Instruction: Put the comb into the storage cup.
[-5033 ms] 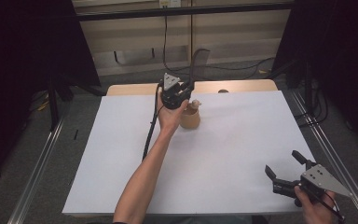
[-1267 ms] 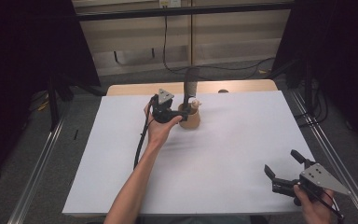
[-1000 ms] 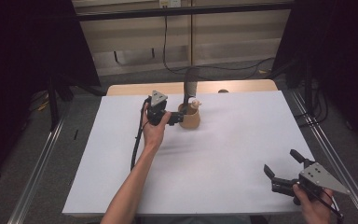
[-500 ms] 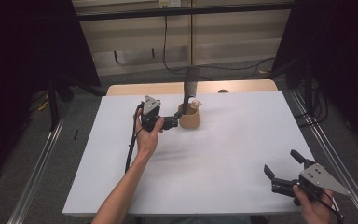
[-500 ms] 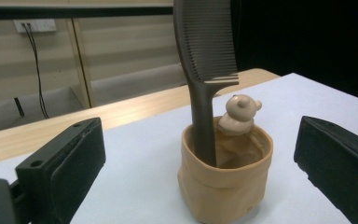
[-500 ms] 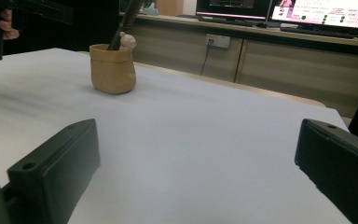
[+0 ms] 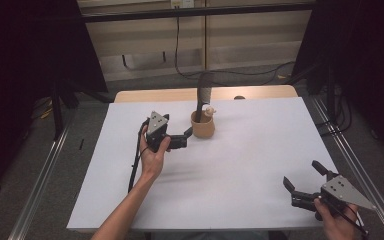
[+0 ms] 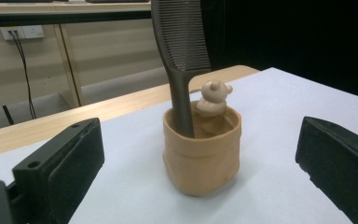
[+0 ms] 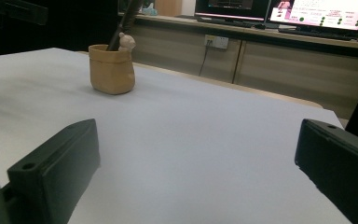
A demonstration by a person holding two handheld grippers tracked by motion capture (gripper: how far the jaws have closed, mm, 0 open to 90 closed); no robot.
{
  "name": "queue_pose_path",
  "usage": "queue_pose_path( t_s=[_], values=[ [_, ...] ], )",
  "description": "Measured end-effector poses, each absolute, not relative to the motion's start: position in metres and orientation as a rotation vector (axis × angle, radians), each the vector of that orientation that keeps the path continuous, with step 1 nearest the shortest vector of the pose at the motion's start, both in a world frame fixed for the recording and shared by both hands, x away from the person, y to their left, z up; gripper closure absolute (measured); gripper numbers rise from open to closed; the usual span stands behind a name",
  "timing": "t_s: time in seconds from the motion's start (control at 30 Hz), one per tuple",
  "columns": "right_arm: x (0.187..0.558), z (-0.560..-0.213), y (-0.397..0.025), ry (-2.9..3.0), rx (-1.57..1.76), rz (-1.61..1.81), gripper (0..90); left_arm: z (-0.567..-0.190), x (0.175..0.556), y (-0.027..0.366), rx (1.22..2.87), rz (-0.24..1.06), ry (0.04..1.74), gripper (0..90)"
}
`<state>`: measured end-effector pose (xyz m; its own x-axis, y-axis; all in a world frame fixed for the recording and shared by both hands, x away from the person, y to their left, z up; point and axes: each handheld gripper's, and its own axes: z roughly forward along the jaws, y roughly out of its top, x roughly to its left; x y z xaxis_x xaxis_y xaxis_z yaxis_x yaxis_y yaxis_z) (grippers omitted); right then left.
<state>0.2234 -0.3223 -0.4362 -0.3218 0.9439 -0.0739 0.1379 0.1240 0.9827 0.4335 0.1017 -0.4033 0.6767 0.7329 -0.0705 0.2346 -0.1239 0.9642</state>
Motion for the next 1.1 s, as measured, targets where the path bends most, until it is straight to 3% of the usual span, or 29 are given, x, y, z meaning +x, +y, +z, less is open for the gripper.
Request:
queue_pose_path(
  t_s=[0.6,1.1],
  values=[
    [0.223,-0.436,-0.322,1.61,1.078,1.286,0.0,-0.415,0.396,0.122,1.707,0.597,0.766,1.4],
    [0.223,-0.436,-0.322,1.61,1.081,1.282,0.0,-0.418,0.361,0.154,1.633,0.642,0.806,1.7]
  ],
)
